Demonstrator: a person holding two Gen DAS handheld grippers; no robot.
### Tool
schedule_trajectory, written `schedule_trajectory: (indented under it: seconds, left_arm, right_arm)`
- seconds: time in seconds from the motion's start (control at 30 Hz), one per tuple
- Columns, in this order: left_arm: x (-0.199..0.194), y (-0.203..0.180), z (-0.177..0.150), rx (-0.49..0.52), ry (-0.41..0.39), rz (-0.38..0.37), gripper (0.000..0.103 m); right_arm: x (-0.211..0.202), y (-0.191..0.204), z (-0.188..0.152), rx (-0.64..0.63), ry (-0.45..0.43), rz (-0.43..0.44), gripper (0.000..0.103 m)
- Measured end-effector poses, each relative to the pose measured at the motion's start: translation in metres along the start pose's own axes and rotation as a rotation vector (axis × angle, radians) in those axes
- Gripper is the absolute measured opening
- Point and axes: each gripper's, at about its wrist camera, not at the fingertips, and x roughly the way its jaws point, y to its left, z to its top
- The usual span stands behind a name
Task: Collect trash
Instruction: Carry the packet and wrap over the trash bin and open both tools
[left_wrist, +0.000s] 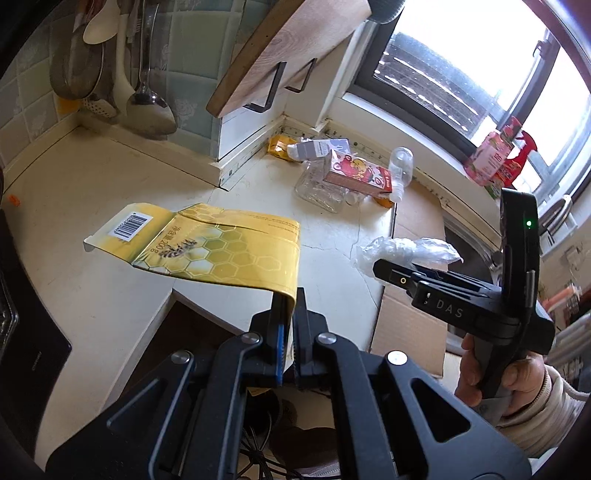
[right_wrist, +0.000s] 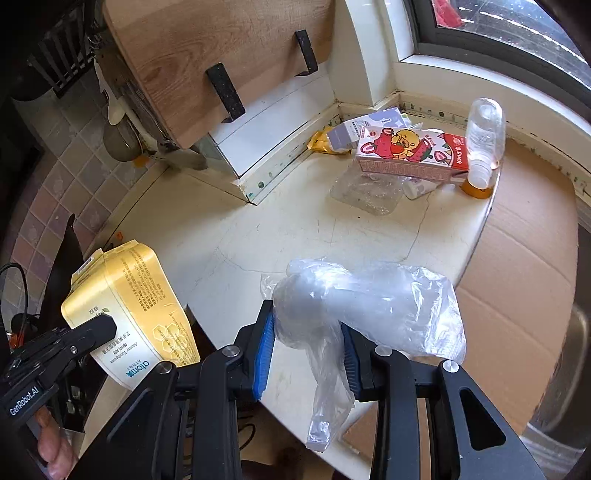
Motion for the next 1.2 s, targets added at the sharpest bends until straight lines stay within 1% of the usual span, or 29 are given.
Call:
schedule_trajectory:
  seconds: [0.2, 0.43, 0.6, 0.7, 0.83, 0.97, 1.1, 1.2]
  left_arm:
    - [-0.031, 0.012, -0.026, 0.095, 0.002, -0.058, 0.001]
    - [-0.061, 0.021, -0.070, 0.191, 0.026, -0.147, 0.001]
    - [-0.076, 0.017, -0.111, 0.278, 0.052, -0.202, 0.001]
    - [-0.078, 0.014, -0.138, 0.319, 0.089, -0.232, 0.001]
    - [-0.080, 0.008, -0.166, 0.349, 0.125, -0.270, 0.001]
    - [-0.075, 0.004, -0.194, 0.358, 0.164, -0.296, 0.001]
    - [-0.060, 0.006, -0.218, 0.339, 0.219, -0.289, 0.001]
    - [-0.041, 0.011, -0.232, 0.314, 0.254, -0.262, 0.001]
  right_arm:
    - [-0.049, 0.034, -0.049, 0.066, -0.061, -0.059, 0.033]
    - [-0.102, 0.082, -0.115, 0.111, -0.117, -0.135, 0.033]
    - [-0.138, 0.108, -0.178, 0.149, -0.142, -0.199, 0.033]
    - [-0.152, 0.119, -0.219, 0.185, -0.136, -0.221, 0.033]
    - [-0.163, 0.127, -0.266, 0.216, -0.111, -0.248, 0.033]
    - [-0.169, 0.130, -0.303, 0.224, -0.080, -0.267, 0.033]
    - [-0.163, 0.123, -0.324, 0.227, -0.050, -0.258, 0.033]
    - [-0.148, 0.112, -0.339, 0.235, -0.030, -0.244, 0.033]
